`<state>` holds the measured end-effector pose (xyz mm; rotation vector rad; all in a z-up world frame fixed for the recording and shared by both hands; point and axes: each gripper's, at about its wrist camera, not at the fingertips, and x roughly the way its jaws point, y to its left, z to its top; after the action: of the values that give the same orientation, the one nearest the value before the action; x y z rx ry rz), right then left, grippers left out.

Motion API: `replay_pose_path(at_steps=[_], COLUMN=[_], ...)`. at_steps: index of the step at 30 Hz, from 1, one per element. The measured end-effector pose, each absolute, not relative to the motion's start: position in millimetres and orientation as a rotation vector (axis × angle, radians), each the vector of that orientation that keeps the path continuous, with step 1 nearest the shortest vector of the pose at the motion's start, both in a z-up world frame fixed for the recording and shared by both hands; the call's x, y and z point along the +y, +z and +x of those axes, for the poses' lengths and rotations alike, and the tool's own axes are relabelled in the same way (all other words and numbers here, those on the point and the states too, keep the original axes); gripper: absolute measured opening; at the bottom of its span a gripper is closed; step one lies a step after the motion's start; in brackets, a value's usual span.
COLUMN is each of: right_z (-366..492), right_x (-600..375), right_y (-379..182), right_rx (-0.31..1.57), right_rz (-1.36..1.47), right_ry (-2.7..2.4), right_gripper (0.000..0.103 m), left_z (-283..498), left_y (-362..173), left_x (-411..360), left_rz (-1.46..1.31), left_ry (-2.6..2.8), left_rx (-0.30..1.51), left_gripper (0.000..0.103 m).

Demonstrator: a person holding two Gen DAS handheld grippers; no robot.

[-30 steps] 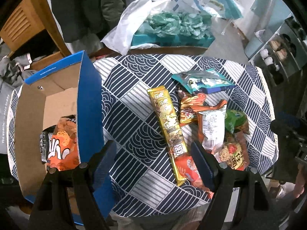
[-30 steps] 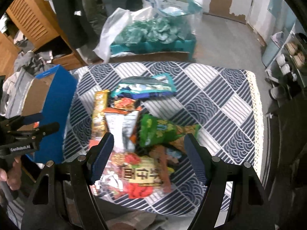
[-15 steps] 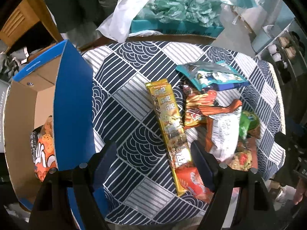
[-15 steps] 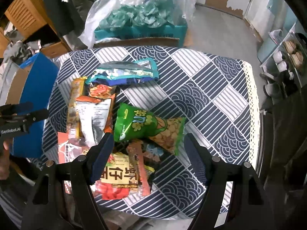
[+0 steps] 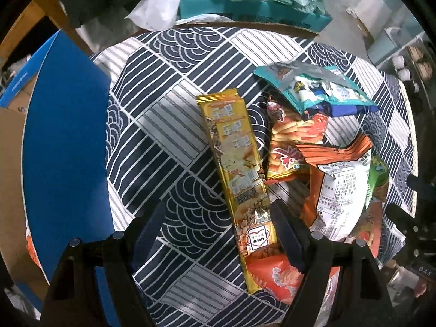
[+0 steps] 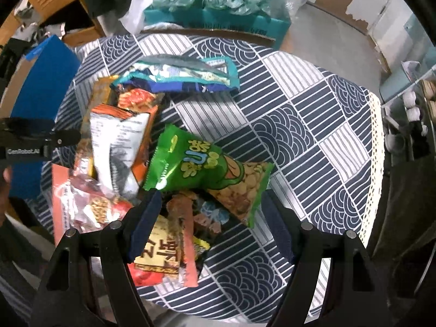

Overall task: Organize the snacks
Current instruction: 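Grasp the gold wafer bar with the left tool while the right tool grasps the green pea bag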

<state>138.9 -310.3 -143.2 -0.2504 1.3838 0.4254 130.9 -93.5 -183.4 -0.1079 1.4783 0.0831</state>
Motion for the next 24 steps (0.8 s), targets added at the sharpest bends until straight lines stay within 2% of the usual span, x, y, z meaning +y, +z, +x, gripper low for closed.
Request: replay_pose_path(at_steps=[18,21,22,23,24], right_z=[166,172,173,173,174], right_x=[-280,-275,-274,-273,-271], right_y=[-195,-196,-196,-196,-197], right_rx=[1.39,1.389,1.386,1.385,1.384], right_rz=[-0.458,-0.469,-0.473,-0.479,-0.483], right_ry=[0.492,0.492,0.492,0.493,0.494], right_gripper=[0.077,0.077,0.077,0.077,0.077], left_z=[149,149,149,149,151], left_y=[-227,-230,-230,-229,-229], left_x=[-107,-106,-108,-109,-110], left_rz=[-0.031,-0.049,-0.052,-0.052,-0.037], left_ry=[0.021,-0.023,-0.044,-0.07,-0.072], left_rx=[1.529,1.512,1.502,1.503,1.503], left_gripper=[0.079,0.063,0.047,0.042,0.041])
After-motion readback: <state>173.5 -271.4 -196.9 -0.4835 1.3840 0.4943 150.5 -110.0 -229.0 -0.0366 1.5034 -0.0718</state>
